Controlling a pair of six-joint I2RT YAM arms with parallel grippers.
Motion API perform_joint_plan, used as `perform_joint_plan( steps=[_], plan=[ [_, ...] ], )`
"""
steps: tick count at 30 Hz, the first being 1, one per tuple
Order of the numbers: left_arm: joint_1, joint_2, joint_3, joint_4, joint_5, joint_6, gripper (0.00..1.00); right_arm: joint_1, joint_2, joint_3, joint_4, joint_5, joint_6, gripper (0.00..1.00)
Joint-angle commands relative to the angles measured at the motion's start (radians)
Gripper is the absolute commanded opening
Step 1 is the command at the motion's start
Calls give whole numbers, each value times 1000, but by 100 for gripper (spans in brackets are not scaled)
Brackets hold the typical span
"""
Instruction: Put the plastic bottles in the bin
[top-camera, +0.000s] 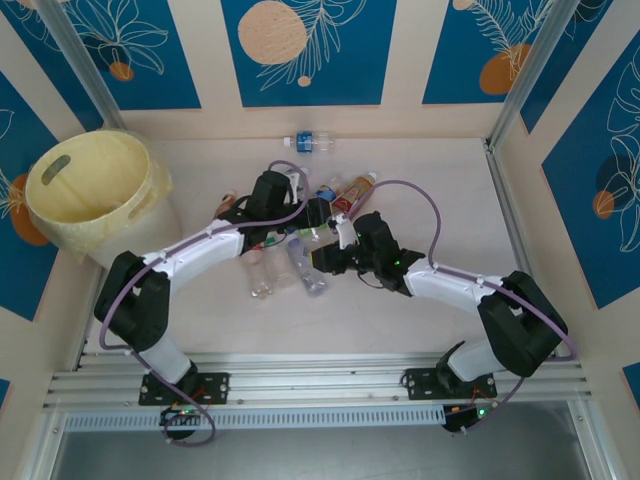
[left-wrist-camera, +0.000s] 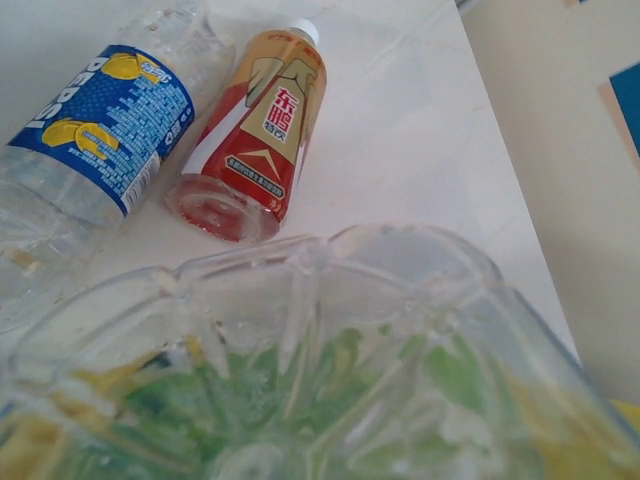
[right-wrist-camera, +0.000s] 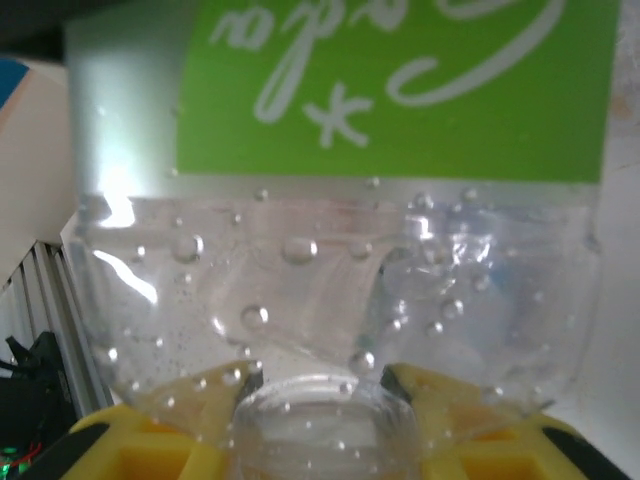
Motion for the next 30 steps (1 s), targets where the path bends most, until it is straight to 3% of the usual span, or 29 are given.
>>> perform_joint_plan(
  steps=[1, 7, 11, 13, 16, 25, 30],
  plan=[
    [-11, 15, 24, -51, 0, 53, 54, 6, 5, 51, 7, -46, -29, 17],
    [-9, 20, 40, -63, 27, 49, 32, 2, 6, 71, -42, -67, -59, 37],
    [-7, 19, 50, -70, 31, 40, 4, -4, -9, 78, -67, -110, -87, 65],
    [-7, 10, 44, -70, 14, 29, 1, -7, -24, 75, -83, -132, -114, 74],
    [-7, -10, 26, -47, 12, 25, 0, -12, -53, 70, -122, -129, -154, 100],
    [0, -81, -47, 28, -22, 24, 0, -32, -175, 11, -155, -4, -216, 99],
    [2, -139, -95, 57, -60, 45, 0, -47, -269, -47, -121, 146, -203, 99]
  ],
)
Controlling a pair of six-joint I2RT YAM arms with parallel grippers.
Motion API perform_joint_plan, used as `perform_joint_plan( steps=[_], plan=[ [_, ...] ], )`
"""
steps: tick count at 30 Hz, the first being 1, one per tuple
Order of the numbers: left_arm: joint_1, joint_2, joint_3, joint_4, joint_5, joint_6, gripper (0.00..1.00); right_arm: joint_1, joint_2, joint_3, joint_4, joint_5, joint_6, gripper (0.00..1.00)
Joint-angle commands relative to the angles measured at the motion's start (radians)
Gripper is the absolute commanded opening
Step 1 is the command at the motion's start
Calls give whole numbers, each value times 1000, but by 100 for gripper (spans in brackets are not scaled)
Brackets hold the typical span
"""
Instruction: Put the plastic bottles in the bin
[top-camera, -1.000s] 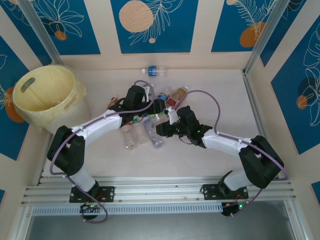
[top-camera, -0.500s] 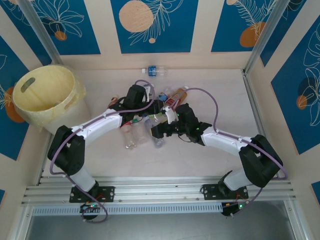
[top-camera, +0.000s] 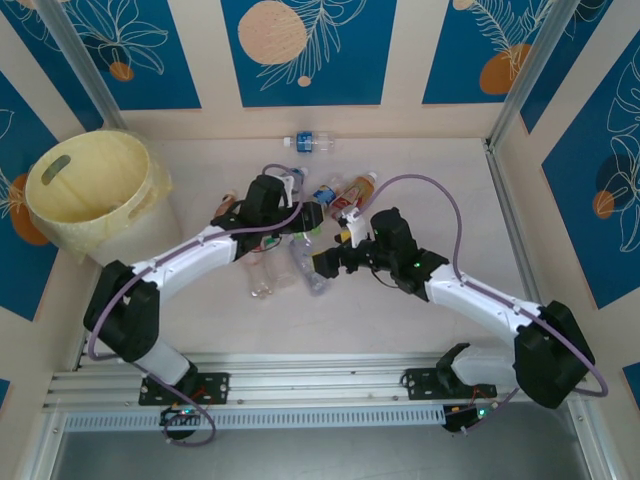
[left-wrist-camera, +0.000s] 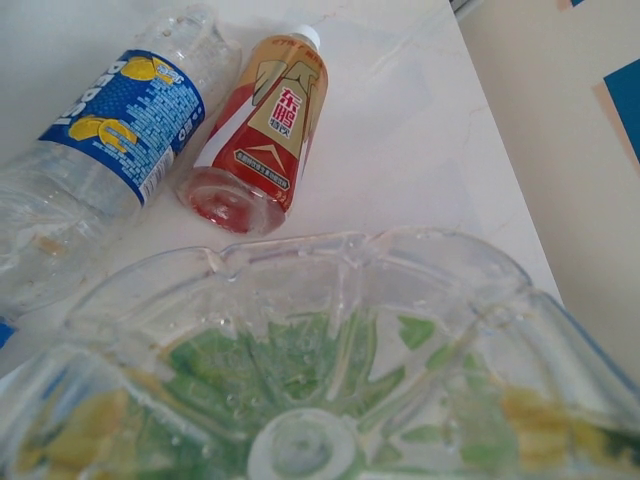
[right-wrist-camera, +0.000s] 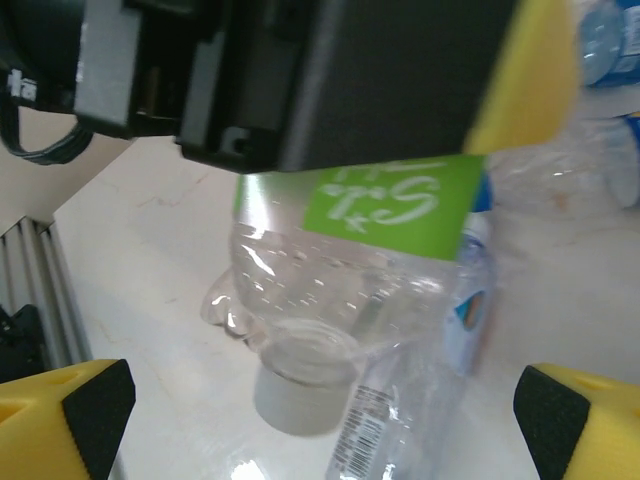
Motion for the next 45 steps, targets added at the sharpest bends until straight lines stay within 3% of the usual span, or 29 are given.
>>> perform_joint_plan(
  steps=[1, 10, 17, 22, 33, 38, 45],
  plan=[
    [5, -61, -30, 49, -43, 26, 0, -17, -63, -48, 30, 130, -5, 99],
    [13, -145, -90, 96, -40, 72, 0, -78, -157, -153, 112, 226, 97, 99],
    [15, -241, -128, 109, -71, 131, 0, -117, -134, -154, 77, 301, 165, 99],
    [15, -349, -153, 99, -131, 195, 0, -161, -115, -180, 131, 285, 243, 99],
    [16, -633, -187, 8, -441, 310, 0, -185, -76, -191, 191, 321, 286, 99],
    [16, -687, -107, -45, -599, 391, 0, -192, -73, -189, 188, 357, 316, 99],
    [16, -673, -7, 32, -800, 586, 0, -199, -78, -187, 194, 378, 341, 99]
  ],
)
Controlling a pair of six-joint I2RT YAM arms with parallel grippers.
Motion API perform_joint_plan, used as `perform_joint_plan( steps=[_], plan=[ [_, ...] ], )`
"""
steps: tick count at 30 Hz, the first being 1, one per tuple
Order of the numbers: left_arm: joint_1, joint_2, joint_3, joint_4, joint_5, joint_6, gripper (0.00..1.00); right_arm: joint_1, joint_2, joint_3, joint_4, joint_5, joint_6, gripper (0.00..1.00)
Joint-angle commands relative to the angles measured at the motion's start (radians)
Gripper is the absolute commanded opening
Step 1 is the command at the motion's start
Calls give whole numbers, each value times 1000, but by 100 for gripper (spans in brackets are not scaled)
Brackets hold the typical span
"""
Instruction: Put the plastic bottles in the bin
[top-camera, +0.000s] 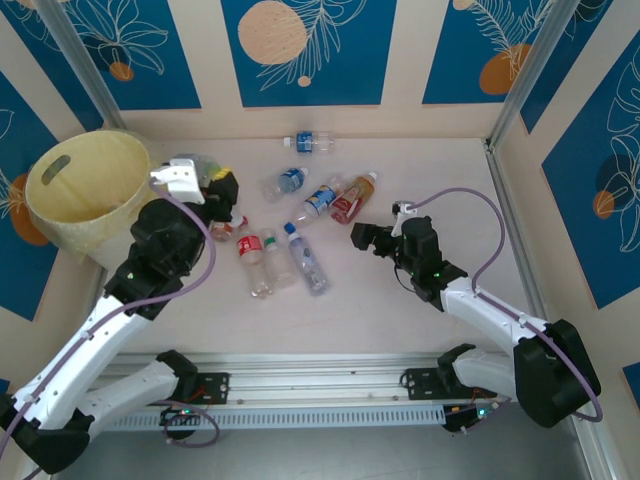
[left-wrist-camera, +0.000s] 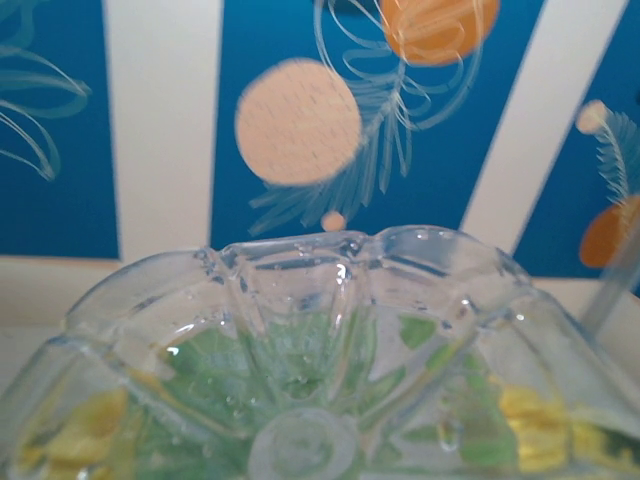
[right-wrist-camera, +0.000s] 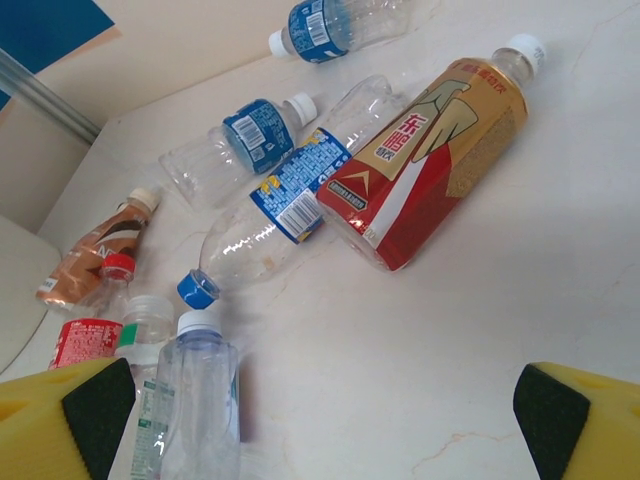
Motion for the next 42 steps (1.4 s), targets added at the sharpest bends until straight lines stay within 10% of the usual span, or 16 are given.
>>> perform_joint_plan(
  steps=[1, 31, 36, 42],
  plan=[
    [9, 9, 58, 73, -171, 153, 0, -6, -6, -10, 33, 38, 28, 99],
    [763, 285, 313, -208, -123, -26, 0, -15, -23, -6, 10, 20, -4, 99],
    [838, 324, 294, -261, -93, -112, 8, -17, -23, -7, 12, 18, -5, 99],
    [842, 314, 284, -407, -79, -229, 49, -18, -11, -5, 7, 10, 2, 99]
  ],
)
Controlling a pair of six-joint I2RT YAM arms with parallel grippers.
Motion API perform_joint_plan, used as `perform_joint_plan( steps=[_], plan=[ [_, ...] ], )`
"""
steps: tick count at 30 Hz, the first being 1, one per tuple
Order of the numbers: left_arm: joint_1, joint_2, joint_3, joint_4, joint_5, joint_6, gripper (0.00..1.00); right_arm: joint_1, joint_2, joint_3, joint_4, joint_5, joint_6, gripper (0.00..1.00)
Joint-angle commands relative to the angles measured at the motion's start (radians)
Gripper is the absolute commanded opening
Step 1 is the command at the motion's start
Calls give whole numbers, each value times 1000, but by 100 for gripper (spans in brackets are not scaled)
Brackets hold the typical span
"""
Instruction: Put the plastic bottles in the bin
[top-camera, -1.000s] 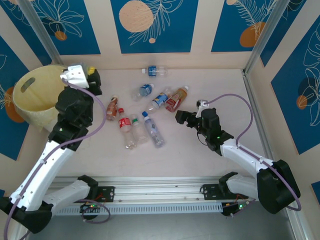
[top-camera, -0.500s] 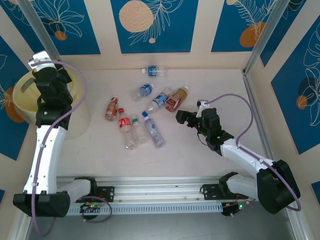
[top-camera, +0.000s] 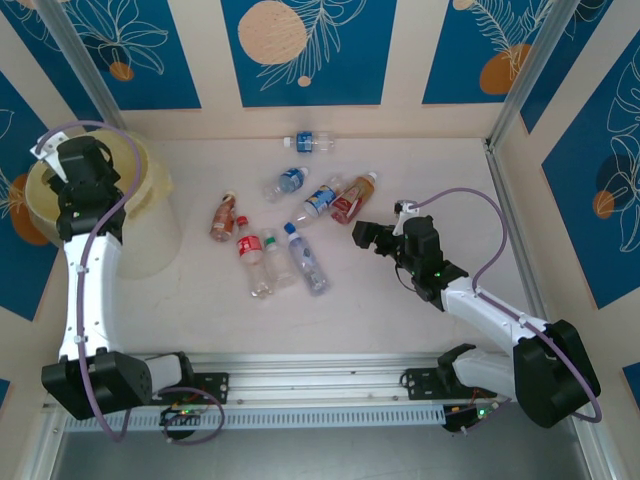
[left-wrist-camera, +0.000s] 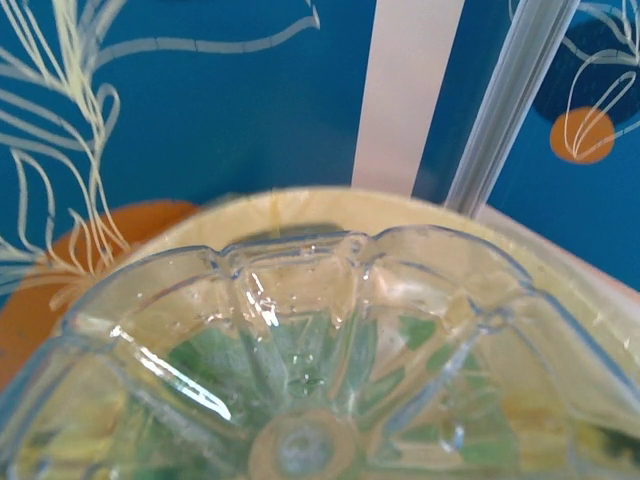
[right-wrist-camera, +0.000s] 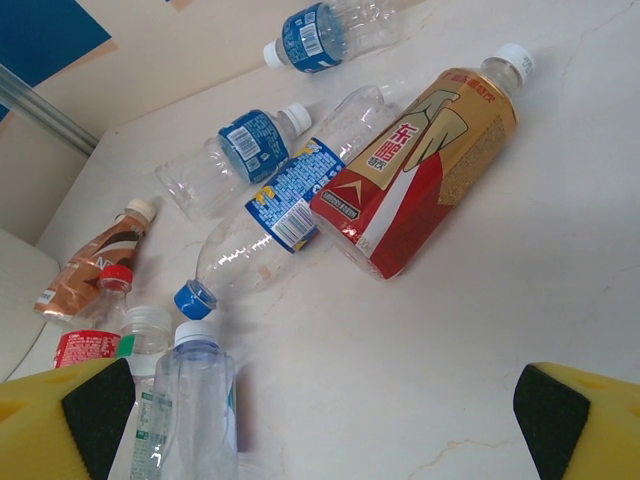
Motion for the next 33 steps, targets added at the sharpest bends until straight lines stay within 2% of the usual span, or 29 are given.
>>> perform_joint_plan(
  steps=[1, 4, 7, 11, 18, 26, 33],
  plan=[
    [9, -24, -18, -70, 40, -97, 57, -6, -8, -1, -2, 8, -5, 99],
    [10, -16, -20, -78, 69, -105, 78, -6, -2, 6, -6, 3, -7, 99],
    [10, -4, -1, -102, 92, -105, 89, -7, 0, 5, -11, 0, -5, 99],
    [8, -11, 5, -106, 149, -108, 99, -8, 2, 3, -12, 6, 1, 99],
    [-17, -22, 36, -135, 221, -105, 100, -8, 2, 1, -10, 21, 11, 99],
    [-196, -47, 54, -130, 138, -42, 100, -8, 3, -5, -10, 37, 36, 99],
    [-376, -27, 41, -109, 102, -24, 100, -8, 39, 29, -57, -1, 29, 99]
  ],
)
